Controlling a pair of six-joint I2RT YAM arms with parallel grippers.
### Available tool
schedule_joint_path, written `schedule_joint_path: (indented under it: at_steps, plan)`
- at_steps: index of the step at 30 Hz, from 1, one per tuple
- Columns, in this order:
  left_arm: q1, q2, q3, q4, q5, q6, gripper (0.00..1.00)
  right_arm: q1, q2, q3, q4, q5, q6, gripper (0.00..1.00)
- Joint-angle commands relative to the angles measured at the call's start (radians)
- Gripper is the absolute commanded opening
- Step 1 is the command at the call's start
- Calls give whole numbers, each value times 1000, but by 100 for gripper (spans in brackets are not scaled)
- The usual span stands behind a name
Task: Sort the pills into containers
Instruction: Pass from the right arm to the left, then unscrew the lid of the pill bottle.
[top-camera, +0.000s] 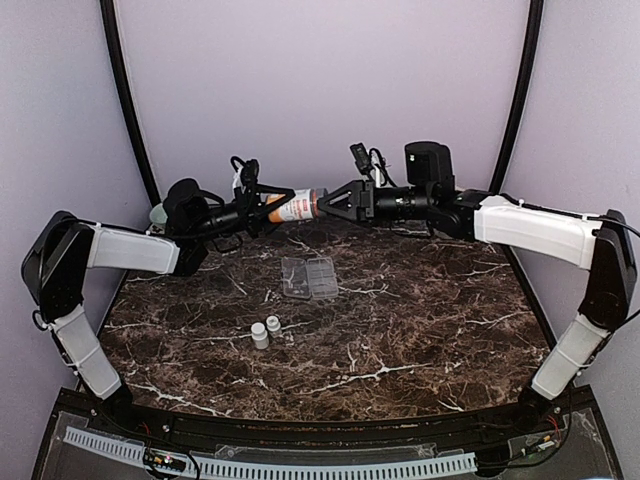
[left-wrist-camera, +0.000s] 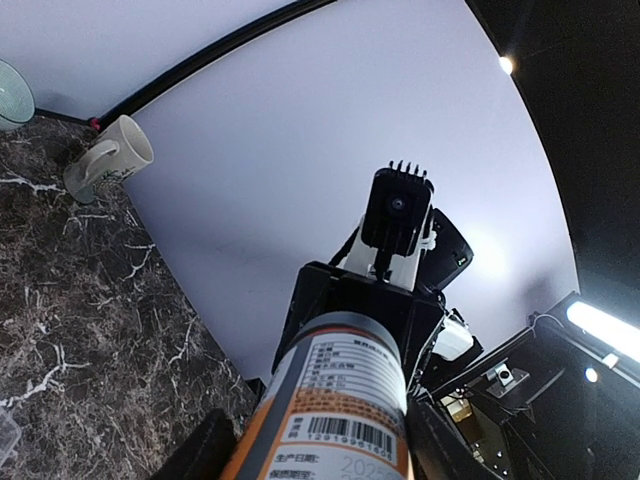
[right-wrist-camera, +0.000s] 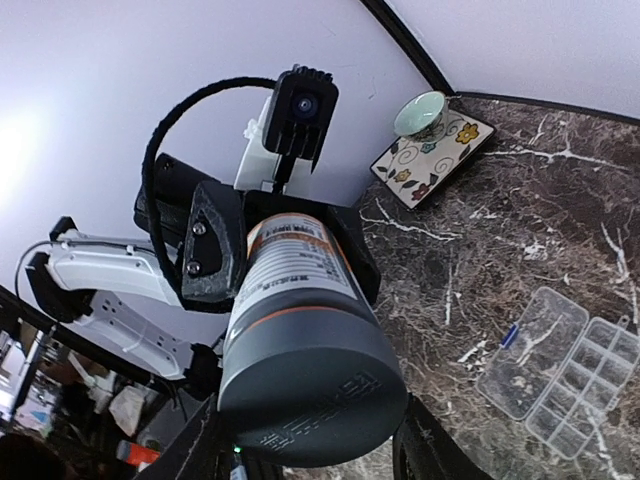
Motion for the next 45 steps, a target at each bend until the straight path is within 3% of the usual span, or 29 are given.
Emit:
schedule_joint_path:
  at_steps: [1,3,10,17,20,22,26,31,45]
  plan:
    - [-8,-8,56,35,60,-67,6,24,-33,11,-200,157,-309,37]
    - [-8,3,61,49,75,-93,0,43,-40,13,-243,233,-387,37]
    - [-7,33,93,86,147,-172,0,131,-79,20,-341,483,-592,37]
    - [-5,66,103,198,189,-283,0,211,-146,-61,-306,748,-738,36]
    - [-5,79,108,242,199,-312,0,216,-176,-90,-285,782,-750,37]
    - [-3,78,109,238,207,-305,0,216,-194,-99,-284,766,-729,42]
    - [-2,52,109,131,231,-207,0,198,-241,-112,-253,683,-607,69]
    - [0,27,101,36,252,-82,0,144,-253,-88,-221,500,-390,82]
    - [1,26,107,33,265,-6,0,88,-175,-68,-38,145,59,82]
